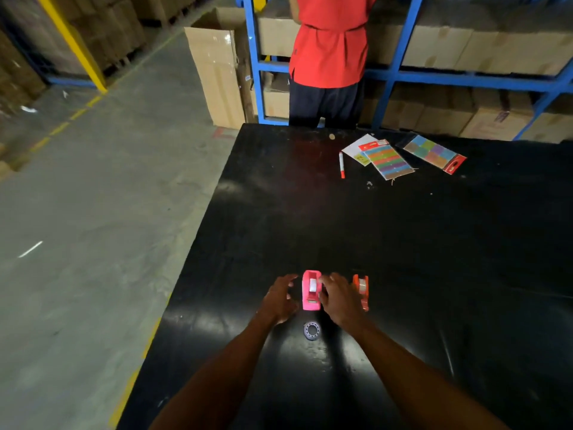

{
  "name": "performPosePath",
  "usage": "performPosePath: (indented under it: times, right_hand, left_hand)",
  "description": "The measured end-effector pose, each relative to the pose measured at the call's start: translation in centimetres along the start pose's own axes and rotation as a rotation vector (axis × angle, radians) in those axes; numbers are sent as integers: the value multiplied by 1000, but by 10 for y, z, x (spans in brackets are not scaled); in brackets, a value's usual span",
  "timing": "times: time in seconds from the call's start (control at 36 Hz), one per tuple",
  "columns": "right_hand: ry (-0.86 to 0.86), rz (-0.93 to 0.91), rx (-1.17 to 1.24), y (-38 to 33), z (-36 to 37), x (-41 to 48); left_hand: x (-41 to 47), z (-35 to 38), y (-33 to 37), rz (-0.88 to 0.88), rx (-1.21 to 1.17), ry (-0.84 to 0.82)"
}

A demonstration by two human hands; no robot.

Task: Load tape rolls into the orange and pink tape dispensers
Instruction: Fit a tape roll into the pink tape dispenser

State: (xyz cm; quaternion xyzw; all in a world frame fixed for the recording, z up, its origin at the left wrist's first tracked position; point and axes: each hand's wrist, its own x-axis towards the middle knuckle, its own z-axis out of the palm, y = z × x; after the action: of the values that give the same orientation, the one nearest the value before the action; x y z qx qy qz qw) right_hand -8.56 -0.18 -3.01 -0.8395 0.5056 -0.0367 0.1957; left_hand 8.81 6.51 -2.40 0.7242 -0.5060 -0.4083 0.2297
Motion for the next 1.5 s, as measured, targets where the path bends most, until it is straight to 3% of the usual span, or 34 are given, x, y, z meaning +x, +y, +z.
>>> performPosePath:
  times: [0.11,0.28,0.67,0.89,1.22,1.33,1.5]
  right_hand:
    - [-170,-15,4,-10,-3,20]
    - [-245,73,-4,-14,4,25]
    - [-321,235,-22,-20,11,51]
    - [-400,192,26,-11,0,57]
    - [-316,152,200,-11,-6,34]
    - [-259,74,273,-7,-11,17]
    - [-174,33,382,-23,-13,2]
  left_hand:
    - [21,-10,-18,33,117,-144]
    - [45,-1,-34,127,143,-251]
    - [78,5,-45,182,174,-258]
    - [79,5,-42,169,201,-271]
    - [66,7,-31,122,92,-241]
    - [39,12,-26,163,-116,3]
    - [14,23,-14,58,-324,55]
